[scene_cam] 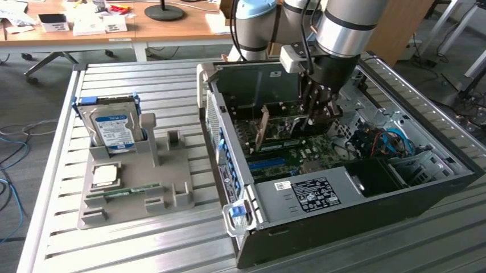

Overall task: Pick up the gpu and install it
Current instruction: 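Insert the gpu into the slot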

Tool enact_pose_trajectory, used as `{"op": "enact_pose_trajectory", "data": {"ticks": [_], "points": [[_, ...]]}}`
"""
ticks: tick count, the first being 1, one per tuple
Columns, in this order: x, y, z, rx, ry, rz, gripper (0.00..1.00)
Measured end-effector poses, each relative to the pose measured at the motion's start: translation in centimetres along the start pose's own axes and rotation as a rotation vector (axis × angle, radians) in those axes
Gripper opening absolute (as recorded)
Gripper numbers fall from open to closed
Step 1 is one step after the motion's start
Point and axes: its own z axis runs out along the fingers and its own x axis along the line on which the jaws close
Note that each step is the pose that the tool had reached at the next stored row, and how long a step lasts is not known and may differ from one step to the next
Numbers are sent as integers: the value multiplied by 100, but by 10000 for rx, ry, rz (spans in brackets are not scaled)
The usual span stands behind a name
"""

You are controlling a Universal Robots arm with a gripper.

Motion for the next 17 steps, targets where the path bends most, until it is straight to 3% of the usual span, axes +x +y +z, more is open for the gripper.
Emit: {"op": "enact_pose_trajectory", "data": {"ticks": [17], "points": [[2, 1, 43, 0, 0, 0, 27]]}}
